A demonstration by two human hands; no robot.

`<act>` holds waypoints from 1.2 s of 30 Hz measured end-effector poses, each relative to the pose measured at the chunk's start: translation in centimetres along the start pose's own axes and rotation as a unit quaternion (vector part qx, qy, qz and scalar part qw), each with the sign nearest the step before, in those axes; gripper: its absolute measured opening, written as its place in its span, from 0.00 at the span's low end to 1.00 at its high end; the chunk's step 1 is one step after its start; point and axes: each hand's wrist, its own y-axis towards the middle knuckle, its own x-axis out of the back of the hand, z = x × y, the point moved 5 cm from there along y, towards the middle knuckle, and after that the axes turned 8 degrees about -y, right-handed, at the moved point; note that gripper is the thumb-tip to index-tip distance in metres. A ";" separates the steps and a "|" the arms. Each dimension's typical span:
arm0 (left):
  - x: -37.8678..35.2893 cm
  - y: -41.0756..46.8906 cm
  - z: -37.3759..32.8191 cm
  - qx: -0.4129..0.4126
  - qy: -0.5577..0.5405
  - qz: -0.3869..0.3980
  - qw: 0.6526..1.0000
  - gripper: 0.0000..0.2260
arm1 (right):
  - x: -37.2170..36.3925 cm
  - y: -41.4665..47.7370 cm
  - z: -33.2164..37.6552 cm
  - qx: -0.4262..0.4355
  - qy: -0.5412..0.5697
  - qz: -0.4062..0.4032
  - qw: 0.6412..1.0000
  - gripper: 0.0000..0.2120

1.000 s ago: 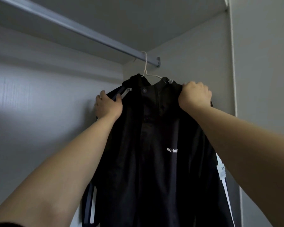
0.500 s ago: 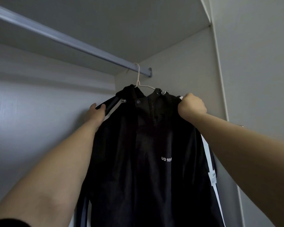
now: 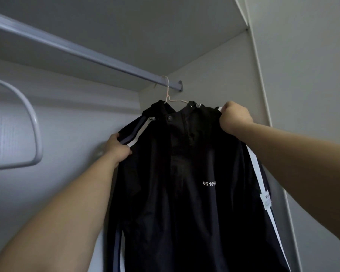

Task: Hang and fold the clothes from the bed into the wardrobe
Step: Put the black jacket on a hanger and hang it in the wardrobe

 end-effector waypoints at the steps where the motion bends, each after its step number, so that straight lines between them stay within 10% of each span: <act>1: 0.1 -0.3 -0.1 -0.007 0.004 -0.011 1.000 0.34 | 0.1 0.0 0.1 -0.002 -0.005 0.000 1.000 0.15; 12: 0.0 -0.9 -2.0 -0.012 -0.033 -0.035 0.999 0.29 | -0.4 1.6 0.8 -0.023 -0.016 -0.012 1.000 0.16; 36: -0.3 -3.5 -4.2 -0.079 0.052 -0.086 0.992 0.16 | -0.9 2.1 8.3 0.271 -0.119 -0.064 0.953 0.10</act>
